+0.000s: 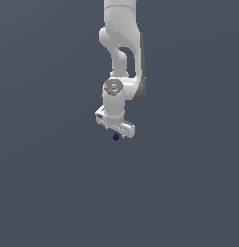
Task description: Pick up the object and move it to a goal position.
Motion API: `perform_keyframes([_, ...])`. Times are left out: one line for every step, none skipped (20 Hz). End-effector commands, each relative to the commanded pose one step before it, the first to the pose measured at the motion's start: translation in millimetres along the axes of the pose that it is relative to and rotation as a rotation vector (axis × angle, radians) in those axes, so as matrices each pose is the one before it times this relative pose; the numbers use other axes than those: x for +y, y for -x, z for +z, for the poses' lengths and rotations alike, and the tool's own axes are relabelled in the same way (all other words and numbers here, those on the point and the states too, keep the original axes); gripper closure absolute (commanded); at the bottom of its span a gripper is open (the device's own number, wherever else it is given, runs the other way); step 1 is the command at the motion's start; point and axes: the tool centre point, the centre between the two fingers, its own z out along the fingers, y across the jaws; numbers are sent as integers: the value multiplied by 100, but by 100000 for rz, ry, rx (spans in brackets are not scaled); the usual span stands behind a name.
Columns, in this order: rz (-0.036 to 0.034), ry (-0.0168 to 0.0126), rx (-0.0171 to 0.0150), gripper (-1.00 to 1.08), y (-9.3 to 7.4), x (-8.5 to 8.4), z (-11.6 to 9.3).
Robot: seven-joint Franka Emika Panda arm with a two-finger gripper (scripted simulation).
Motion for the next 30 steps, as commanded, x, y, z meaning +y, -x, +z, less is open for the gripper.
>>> perform_keyframes([49,35,-49,-92,39,23,510])
perform_keyframes([68,-1,10,-92,5,25,321])
perform_keyframes([0,0,0,-92,25,-10,383])
perform_keyframes([68,0,10,-92,12,22,434])
perform_keyframes([68,0,10,-92,14,20,488])
perform_keyframes([68,0,11,-92,14,18,525])
perform_keyframes([0,0,0,-92,24,-16,480])
perform_keyframes([96,-2,16,-92,-9,30,409])
perform_keyframes([0,0,0,-92,7,-16,356])
perform_keyframes([68,-7,12,-92,-17,16,288])
perform_keyframes([0,0,0,-92,-5,-16,237])
perform_keyframes([0,0,0,-92,-8,-14,181])
perform_keyframes([0,0,0,-92,-9,-11,127])
perform_keyframes([0,0,0,-92,-7,-7,75])
perform_keyframes([0,0,0,-92,-2,-2,25])
perform_keyframes([0,0,0,108,0,0,0])
perform_keyframes([0,0,0,108,0,0,0])
perform_keyframes([0,0,0,108,0,0,0])
perform_keyframes([0,0,0,108,0,0,0])
perform_keyframes([0,0,0,108,0,0,0])
perform_keyframes([0,0,0,108,0,0,0])
perform_keyframes([0,0,0,108,0,0,0])
perform_keyframes([0,0,0,108,0,0,0])
perform_keyframes([0,0,0,108,0,0,0])
perform_keyframes([0,0,0,108,0,0,0])
perform_keyframes([0,0,0,108,5,-10,-19])
perform_keyframes([0,0,0,108,-9,-8,-24])
perform_keyframes([0,0,0,108,-28,-24,-72])
perform_keyframes([0,0,0,108,-46,-40,-120])
perform_keyframes([0,0,0,108,-65,-56,-168])
